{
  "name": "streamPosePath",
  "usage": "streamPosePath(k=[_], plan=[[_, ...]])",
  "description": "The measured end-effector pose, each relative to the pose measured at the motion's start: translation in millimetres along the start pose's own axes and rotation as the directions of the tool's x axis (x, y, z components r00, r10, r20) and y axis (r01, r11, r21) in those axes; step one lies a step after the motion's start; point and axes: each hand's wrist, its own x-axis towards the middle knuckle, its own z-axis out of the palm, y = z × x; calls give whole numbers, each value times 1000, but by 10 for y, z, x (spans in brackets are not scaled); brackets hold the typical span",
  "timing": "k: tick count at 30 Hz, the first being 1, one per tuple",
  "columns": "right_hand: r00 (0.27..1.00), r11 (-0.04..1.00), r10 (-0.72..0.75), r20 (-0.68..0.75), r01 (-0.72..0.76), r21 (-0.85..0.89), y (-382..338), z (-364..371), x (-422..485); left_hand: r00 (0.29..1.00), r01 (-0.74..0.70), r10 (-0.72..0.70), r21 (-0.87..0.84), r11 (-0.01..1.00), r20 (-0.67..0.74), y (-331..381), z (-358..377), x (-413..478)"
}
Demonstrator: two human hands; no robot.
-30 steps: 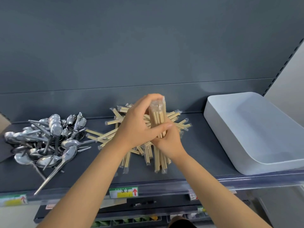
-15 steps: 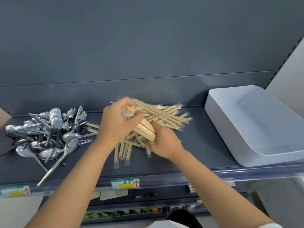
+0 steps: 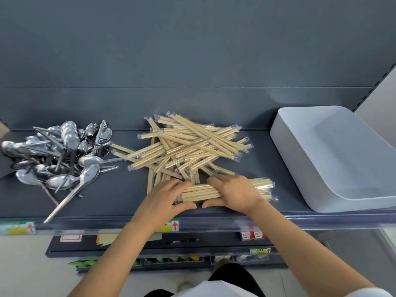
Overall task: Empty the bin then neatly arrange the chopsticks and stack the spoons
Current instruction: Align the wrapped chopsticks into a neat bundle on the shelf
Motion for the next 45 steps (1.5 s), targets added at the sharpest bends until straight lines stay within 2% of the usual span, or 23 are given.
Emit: streamPosePath(k=[2,8,12,13,15,17,20,22,25,27,29,31,32,33,35,38,39,40,41,43,45], plan=[[999,999,-10,-47,9,-36,33,5,-29,995,-91,96,119,989,-35,8,21,33],[997,997,72,-13,-72,4,76,-98,-176,997,-79,80,76,994,-4,70,60,69],[996,996,84,42,-84,-6,161,-111,-265,998,-60,61,133,989,-5,189,70,120],[996,997,82,43,-82,-2,171,-91,-276,1000,-29,30,108,994,-8,224,95,144],[996,997,75,40,-75,11,177,-51,-267,996,80,-82,-105,991,-18,303,155,196],[997,998,64,37,-64,1,163,-21,-233,980,174,-195,-326,929,-32,342,229,246],[995,993,88,41,-85,-78,96,12,-194,943,283,-332,-483,828,-17,392,241,304],[992,987,121,43,-115,-114,26,21,-178,928,313,-372,-547,777,2,420,215,318],[989,988,134,55,-130,-79,-30,11,-169,915,325,-402,-572,753,-10,451,203,316],[985,989,143,95,-144,12,-44,-19,-167,912,333,-410,-561,758,-13,490,185,310],[978,968,147,151,-173,179,-46,-62,-164,913,343,-408,-542,767,1,492,165,305],[972,903,170,160,-219,369,-16,-89,-181,936,309,-352,-428,849,-23,480,156,291],[967,846,198,159,-251,471,5,-110,-187,954,269,-295,-288,919,-53,472,150,286],[960,769,232,159,-281,574,24,-141,-189,970,225,-234,-115,968,-71,471,147,285],[933,563,328,146,-318,763,52,-197,-179,988,149,-140,157,976,-64,499,132,299],[828,231,540,148,-315,920,65,-293,-93,995,104,-104,233,967,-11,549,133,323],[787,180,596,160,-325,929,84,-336,-29,994,103,-105,217,971,-1,543,139,330],[762,200,631,148,-344,918,125,-376,58,994,104,-107,198,975,6,531,140,333],[756,275,645,110,-364,890,190,-398,160,995,99,-102,184,978,9,510,140,332],[786,492,616,50,-434,755,368,-408,409,997,81,-83,170,982,5,461,147,324],[834,667,538,124,-511,543,534,-384,686,997,73,-76,169,983,13,427,158,322]])
